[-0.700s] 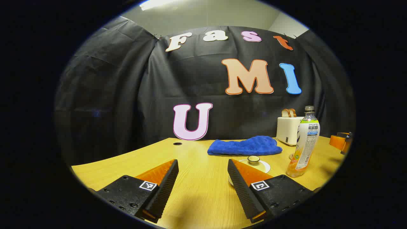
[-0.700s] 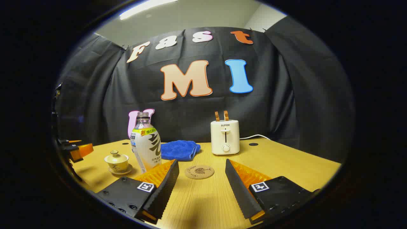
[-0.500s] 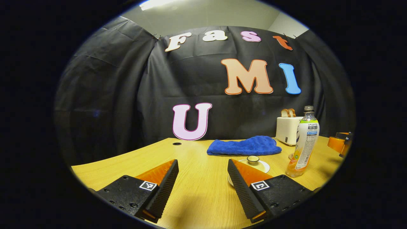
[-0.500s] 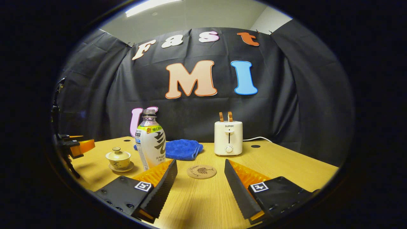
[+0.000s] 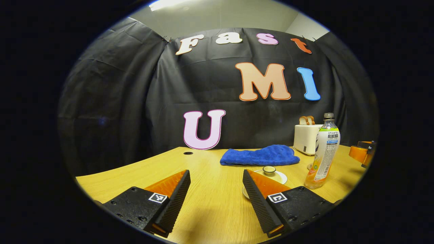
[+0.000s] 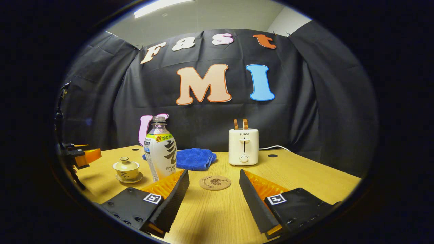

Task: Open the teacup lid with one hand, grasp the water bottle and pour water into the teacup with the other hand; after pouring, place the water bottle on the coaster and then close the teacup lid.

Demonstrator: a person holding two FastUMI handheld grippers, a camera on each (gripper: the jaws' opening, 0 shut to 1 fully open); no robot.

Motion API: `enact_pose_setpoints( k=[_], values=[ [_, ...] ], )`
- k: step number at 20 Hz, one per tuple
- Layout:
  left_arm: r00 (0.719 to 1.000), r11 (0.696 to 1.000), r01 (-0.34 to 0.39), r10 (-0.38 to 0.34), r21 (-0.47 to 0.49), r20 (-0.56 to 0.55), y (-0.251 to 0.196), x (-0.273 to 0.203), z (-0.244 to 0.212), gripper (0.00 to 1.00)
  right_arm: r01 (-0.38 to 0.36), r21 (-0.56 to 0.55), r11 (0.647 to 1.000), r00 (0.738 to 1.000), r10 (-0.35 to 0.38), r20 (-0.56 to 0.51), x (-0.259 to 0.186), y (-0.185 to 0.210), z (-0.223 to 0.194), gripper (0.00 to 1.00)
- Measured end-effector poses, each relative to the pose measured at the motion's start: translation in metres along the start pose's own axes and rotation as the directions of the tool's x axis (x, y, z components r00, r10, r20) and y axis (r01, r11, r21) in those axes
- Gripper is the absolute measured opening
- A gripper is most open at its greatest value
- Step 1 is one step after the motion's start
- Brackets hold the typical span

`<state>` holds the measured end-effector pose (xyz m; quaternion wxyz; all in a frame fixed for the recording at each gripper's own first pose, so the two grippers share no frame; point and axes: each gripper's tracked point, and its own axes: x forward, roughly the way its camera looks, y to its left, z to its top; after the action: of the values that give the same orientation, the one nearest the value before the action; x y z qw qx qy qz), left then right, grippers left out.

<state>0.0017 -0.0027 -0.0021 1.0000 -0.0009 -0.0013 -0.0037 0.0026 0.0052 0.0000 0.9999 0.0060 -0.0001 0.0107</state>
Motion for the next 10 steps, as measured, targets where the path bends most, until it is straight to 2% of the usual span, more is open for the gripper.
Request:
enact_pose_setpoints(
  k=[2, 8, 9, 10],
  values=[
    [1.0, 1.0, 0.002, -0.002, 0.0, 0.0, -0.001, 0.0003, 0.0, 0.92, 0.0, 0.0, 1.0, 1.0, 0.0, 0.0, -0.0002, -0.0001, -0.0001, 0.96],
    [1.0, 1.0, 0.011, -0.011, -0.001, 0.001, -0.0026, 0.0005, -0.0011, 0.92, 0.001, 0.001, 1.0, 1.0, -0.001, -0.001, -0.0004, 0.0, 0.0002, 0.96],
    [1.0, 1.0, 0.012, -0.012, -0.001, 0.002, -0.0028, 0.0004, -0.0004, 0.92, 0.001, 0.001, 1.0, 1.0, -0.001, -0.001, 0.0, 0.0, 0.0008, 1.0],
    [1.0, 1.0, 0.015, -0.015, -0.001, 0.002, -0.0037, 0.0009, -0.0009, 0.91, 0.001, 0.001, 1.0, 1.0, -0.001, -0.001, -0.0007, 0.0001, 0.0002, 0.96]
  ],
)
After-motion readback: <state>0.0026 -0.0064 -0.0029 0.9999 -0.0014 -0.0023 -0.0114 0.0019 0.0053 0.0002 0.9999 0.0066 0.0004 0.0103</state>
